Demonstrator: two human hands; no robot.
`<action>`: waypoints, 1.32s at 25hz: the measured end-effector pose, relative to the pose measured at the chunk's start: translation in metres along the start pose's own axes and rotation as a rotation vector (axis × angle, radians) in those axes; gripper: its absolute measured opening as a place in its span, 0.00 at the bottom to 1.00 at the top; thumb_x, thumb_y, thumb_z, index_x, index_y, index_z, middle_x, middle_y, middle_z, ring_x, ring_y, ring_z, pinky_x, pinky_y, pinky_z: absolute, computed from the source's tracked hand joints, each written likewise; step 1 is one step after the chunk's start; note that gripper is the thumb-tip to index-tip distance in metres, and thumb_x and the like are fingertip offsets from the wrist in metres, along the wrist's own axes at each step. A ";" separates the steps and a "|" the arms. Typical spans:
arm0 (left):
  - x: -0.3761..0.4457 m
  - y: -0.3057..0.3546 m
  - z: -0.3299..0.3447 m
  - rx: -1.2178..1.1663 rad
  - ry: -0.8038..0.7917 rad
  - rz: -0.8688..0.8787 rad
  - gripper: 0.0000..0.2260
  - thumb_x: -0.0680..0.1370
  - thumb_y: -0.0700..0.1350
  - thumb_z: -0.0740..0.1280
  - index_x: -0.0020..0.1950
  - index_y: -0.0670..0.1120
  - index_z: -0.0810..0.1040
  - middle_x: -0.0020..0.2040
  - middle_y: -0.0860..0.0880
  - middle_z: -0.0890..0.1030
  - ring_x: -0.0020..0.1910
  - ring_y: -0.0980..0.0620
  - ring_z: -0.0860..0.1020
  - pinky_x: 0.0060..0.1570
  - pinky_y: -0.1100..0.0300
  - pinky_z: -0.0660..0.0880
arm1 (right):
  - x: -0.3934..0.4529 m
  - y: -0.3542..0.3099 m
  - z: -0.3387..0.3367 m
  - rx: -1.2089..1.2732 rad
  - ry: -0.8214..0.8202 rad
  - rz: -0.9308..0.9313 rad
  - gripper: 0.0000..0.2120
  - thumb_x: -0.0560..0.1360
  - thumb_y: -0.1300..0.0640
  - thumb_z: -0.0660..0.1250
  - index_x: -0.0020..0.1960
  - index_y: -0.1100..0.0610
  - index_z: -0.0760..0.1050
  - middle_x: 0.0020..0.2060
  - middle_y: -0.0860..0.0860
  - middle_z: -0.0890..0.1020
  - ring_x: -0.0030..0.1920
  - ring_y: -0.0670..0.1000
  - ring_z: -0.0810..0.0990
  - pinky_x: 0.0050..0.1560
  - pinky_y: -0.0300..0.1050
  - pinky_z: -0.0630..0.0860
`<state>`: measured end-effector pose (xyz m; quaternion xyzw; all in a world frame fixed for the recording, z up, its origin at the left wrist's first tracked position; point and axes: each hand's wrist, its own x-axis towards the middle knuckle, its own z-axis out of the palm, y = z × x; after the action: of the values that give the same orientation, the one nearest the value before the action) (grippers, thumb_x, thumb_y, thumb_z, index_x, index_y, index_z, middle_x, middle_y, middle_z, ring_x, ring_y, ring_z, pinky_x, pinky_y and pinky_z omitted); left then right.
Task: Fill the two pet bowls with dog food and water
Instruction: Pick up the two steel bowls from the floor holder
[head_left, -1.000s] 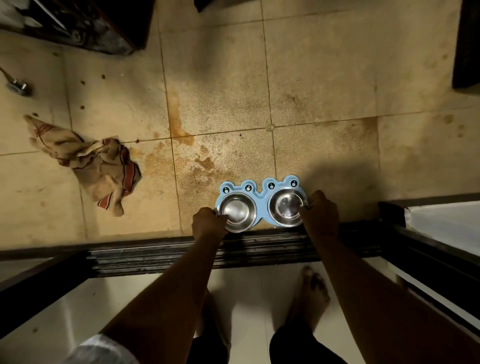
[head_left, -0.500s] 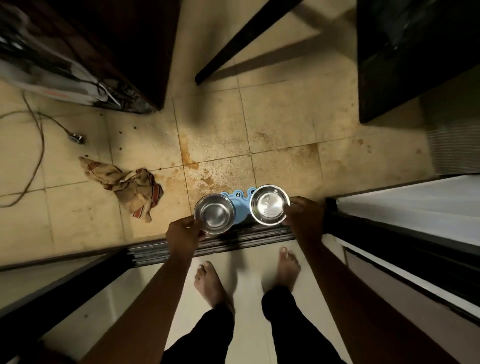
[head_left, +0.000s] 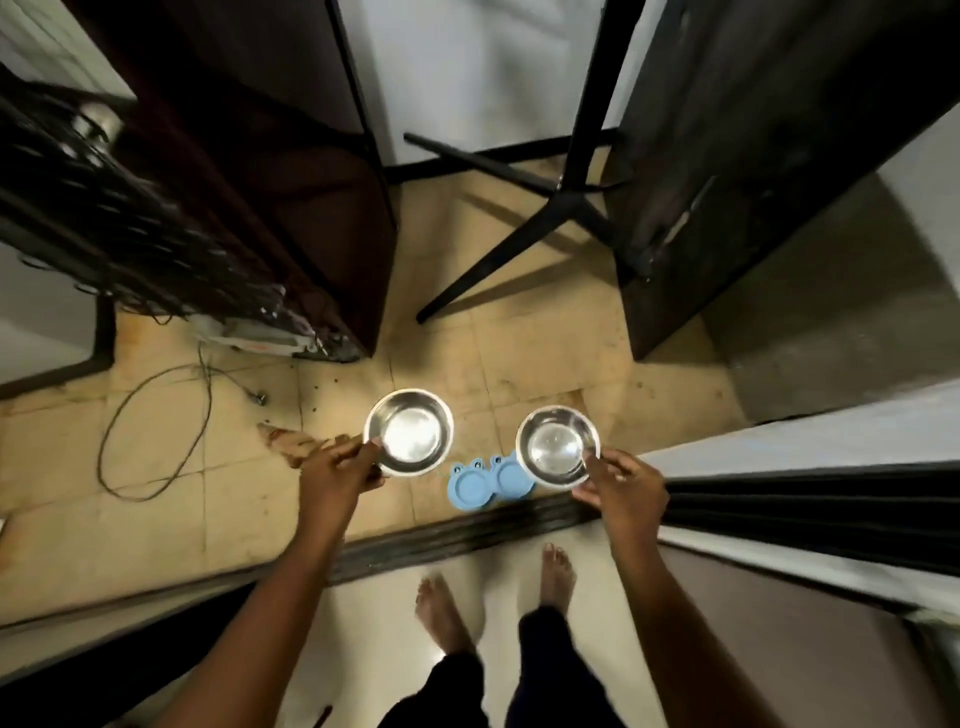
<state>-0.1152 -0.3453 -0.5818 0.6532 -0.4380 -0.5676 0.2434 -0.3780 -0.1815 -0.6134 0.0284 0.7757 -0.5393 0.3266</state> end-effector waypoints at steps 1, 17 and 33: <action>-0.016 0.021 -0.004 -0.008 -0.017 0.028 0.09 0.76 0.39 0.70 0.51 0.32 0.82 0.40 0.38 0.81 0.31 0.49 0.81 0.29 0.67 0.78 | -0.017 -0.018 -0.014 0.036 0.017 -0.003 0.11 0.72 0.65 0.76 0.53 0.68 0.81 0.36 0.62 0.82 0.31 0.55 0.81 0.31 0.45 0.83; -0.162 0.121 0.051 -0.008 -0.501 0.216 0.05 0.76 0.35 0.69 0.51 0.36 0.81 0.33 0.41 0.81 0.24 0.54 0.80 0.28 0.65 0.80 | -0.170 -0.065 -0.205 0.196 0.185 -0.084 0.06 0.72 0.64 0.77 0.48 0.65 0.85 0.38 0.69 0.84 0.34 0.62 0.84 0.31 0.47 0.84; -0.431 0.016 0.264 0.220 -0.902 0.323 0.03 0.75 0.37 0.71 0.48 0.41 0.81 0.38 0.39 0.85 0.34 0.45 0.84 0.32 0.60 0.82 | -0.238 0.055 -0.501 0.551 0.492 -0.062 0.05 0.73 0.66 0.75 0.48 0.67 0.83 0.36 0.62 0.84 0.29 0.52 0.80 0.34 0.47 0.84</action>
<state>-0.3594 0.0598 -0.4037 0.2880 -0.6527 -0.6993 0.0439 -0.4076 0.3433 -0.4281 0.2205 0.6571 -0.7147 0.0937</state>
